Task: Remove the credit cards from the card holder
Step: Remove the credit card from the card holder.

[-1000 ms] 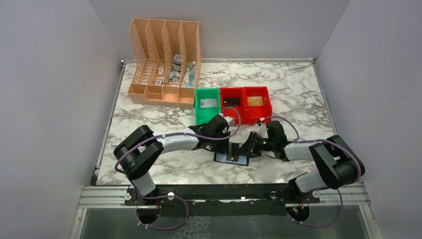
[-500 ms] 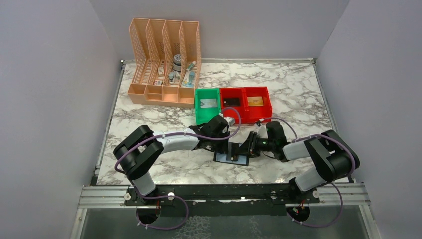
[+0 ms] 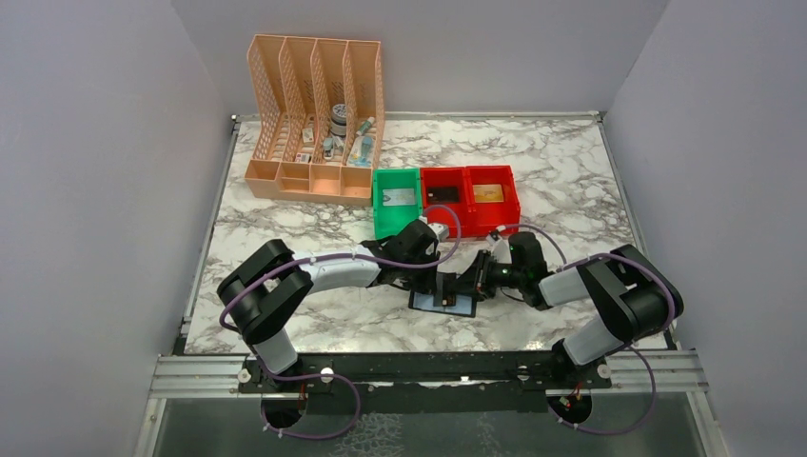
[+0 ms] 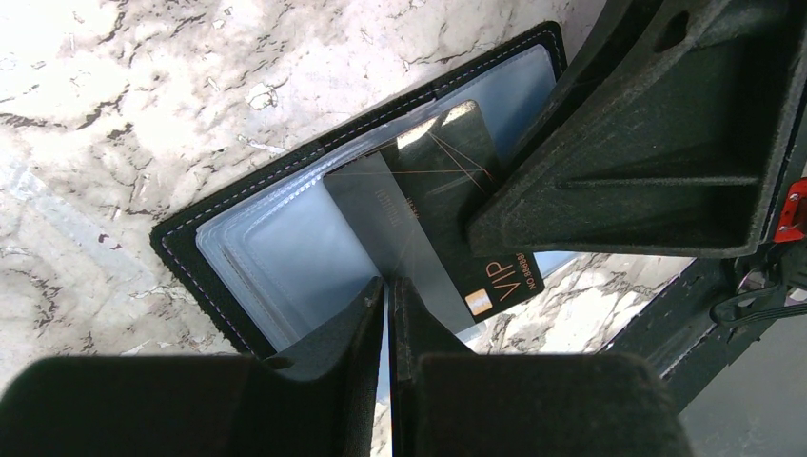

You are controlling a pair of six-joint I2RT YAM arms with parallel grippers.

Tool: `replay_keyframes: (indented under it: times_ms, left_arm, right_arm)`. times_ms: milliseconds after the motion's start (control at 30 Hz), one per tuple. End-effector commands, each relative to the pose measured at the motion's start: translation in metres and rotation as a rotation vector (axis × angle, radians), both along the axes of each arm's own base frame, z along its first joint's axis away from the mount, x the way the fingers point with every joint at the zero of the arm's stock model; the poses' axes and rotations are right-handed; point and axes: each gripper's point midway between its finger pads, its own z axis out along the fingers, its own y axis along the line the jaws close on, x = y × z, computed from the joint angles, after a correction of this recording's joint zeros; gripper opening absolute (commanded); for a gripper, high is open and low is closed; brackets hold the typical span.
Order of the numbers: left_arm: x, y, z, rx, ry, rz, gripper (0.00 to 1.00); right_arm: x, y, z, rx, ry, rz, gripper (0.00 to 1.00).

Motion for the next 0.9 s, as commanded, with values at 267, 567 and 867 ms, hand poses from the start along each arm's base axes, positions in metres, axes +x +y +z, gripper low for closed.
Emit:
replay_keyframes:
  times_ms: [267,567,867]
  left_arm:
    - [-0.0071,0.0185,-0.0192,0.107,0.025,0.006,0.11]
    - [-0.0068,0.0199,-0.0183,0.108,0.022,0.013,0.11]
    - [-0.0064,0.0199,-0.0166,0.105,0.017,0.018,0.11]
  right_arm:
    - [0.0020,0.0033,0.0021,0.023,-0.033,0.038,0.18]
    - [0.0003,-0.0025,0.0004,-0.007,-0.041,0.005,0.19]
    - [0.0023,-0.0045,0.0040,-0.022,-0.054,-0.008,0.01]
